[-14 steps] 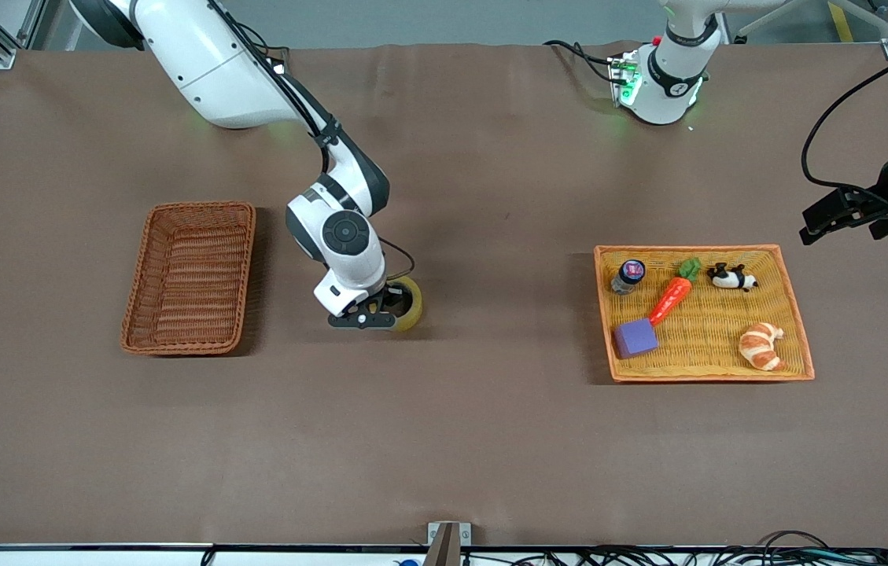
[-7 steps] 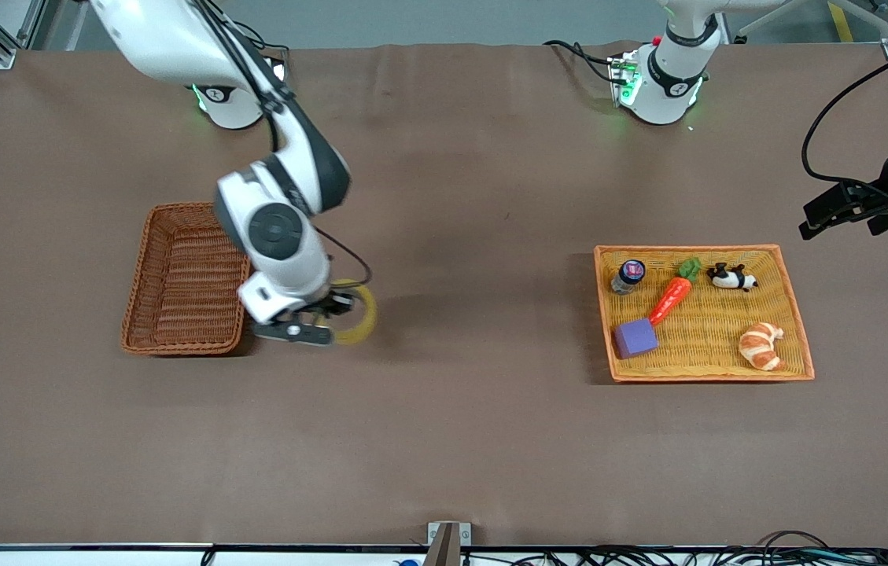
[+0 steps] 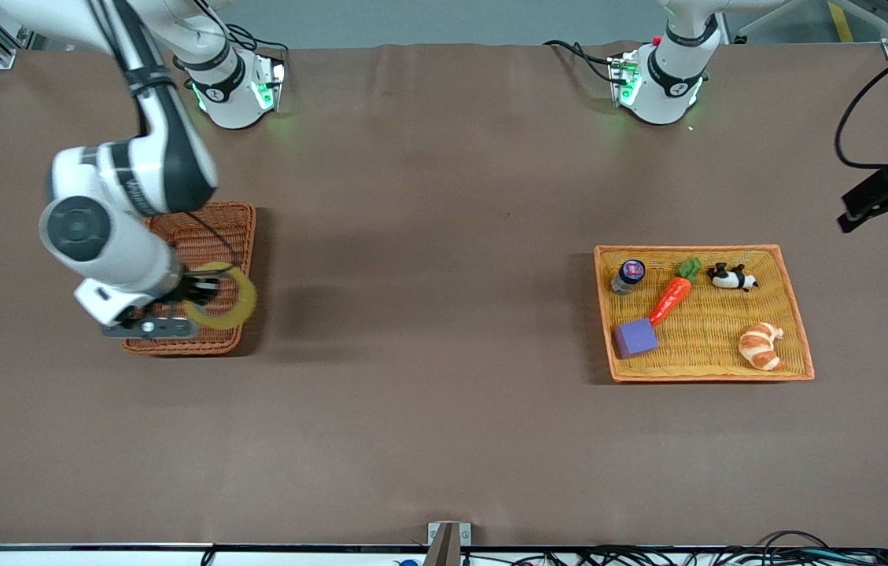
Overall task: Move tape to another basket
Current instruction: 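Carry the tape roll with the right gripper over the wicker basket, then lower the tape into the wicker basket and open the right gripper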
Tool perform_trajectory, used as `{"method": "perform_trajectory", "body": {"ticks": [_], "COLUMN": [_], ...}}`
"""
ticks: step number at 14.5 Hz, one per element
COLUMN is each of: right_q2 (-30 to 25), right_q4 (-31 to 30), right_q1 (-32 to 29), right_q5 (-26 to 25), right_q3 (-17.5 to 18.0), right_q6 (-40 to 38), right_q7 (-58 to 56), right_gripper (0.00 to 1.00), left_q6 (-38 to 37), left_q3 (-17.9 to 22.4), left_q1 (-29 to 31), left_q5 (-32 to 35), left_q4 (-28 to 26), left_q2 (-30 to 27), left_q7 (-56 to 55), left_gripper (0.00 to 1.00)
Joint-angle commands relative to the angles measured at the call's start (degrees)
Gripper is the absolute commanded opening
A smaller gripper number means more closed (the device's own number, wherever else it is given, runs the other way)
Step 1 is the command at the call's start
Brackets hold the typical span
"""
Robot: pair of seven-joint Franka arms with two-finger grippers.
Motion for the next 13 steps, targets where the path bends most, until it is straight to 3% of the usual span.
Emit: {"method": "perform_trajectory", "body": {"ticks": [1, 4, 7, 13], "right_q2": [-6.1, -8.0, -8.0, -4.5], "right_q4": [-12.0, -22.9, -29.6, -30.6], "right_q1": [-6.7, -10.2, -10.2, -8.8], "right_q5": [1.0, 1.0, 1.3, 4.6], "right_q3": [0.4, -1.4, -2.7, -2.7], "right_q6": [7.7, 19.1, 27.5, 32.0], "right_q7": [-10.6, -17.0, -18.1, -18.2], "right_gripper": [0.00, 0.01, 0.02, 0.07], "left_q6": [-3.3, -2.9, 0.3, 1.1], "left_q3": [0.4, 0.0, 0.1, 0.0], "left_q1": [0.2, -0.8, -0.2, -0.4], "left_q5": [0.9, -0.5, -5.4, -4.5], "left_q4": [1.3, 1.4, 1.1, 0.9], "left_q2": [0.2, 2.5, 3.3, 3.5], "left_q7": [0.6, 0.7, 1.5, 1.4], "left_gripper": [1.00, 1.00, 1.00, 1.00]}}
